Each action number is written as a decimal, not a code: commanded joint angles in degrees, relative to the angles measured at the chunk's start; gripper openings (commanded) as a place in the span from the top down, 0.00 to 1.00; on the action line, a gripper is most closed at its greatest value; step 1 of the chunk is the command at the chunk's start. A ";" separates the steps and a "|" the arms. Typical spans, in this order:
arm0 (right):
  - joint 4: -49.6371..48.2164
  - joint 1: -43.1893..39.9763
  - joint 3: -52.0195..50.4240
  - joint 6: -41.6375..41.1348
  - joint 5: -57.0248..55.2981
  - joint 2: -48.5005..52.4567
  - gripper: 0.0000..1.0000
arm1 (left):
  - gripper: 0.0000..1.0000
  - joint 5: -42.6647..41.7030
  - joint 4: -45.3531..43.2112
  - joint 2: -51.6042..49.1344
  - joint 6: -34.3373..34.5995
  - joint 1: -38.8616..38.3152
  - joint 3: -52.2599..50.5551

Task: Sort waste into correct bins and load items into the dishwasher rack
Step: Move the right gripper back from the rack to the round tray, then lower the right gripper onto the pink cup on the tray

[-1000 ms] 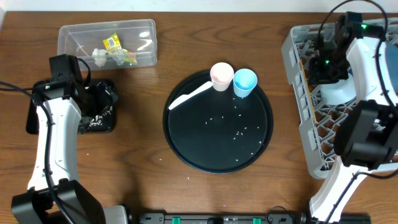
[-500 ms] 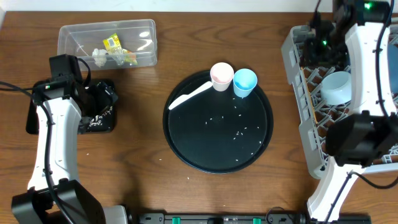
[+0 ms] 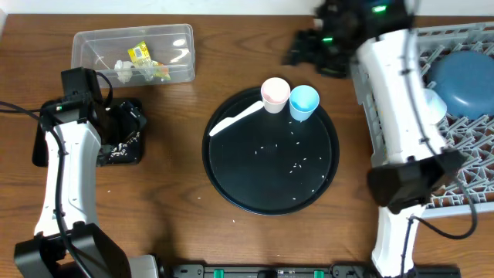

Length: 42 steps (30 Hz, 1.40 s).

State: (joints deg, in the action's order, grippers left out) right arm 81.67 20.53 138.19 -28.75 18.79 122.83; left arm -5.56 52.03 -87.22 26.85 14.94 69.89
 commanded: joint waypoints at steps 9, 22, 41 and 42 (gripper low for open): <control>-6.10 20.11 -6.75 -36.98 -25.79 0.46 0.12 | 0.02 0.90 0.00 -0.02 0.24 0.15 0.35; -11.63 20.63 -6.73 -39.32 -23.28 13.66 0.16 | 0.02 0.90 0.00 -0.02 0.22 0.15 0.35; -13.53 20.31 -6.73 -43.28 -23.30 21.59 0.18 | 0.02 0.90 0.00 -0.02 0.24 0.15 0.35; -13.57 20.31 -6.73 -43.71 -23.30 21.84 0.19 | 0.02 0.90 0.00 -0.02 0.24 0.15 0.35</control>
State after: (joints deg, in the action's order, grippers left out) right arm 68.12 41.39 131.44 -70.54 -4.03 143.17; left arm -5.56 52.03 -87.22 26.85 14.94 69.89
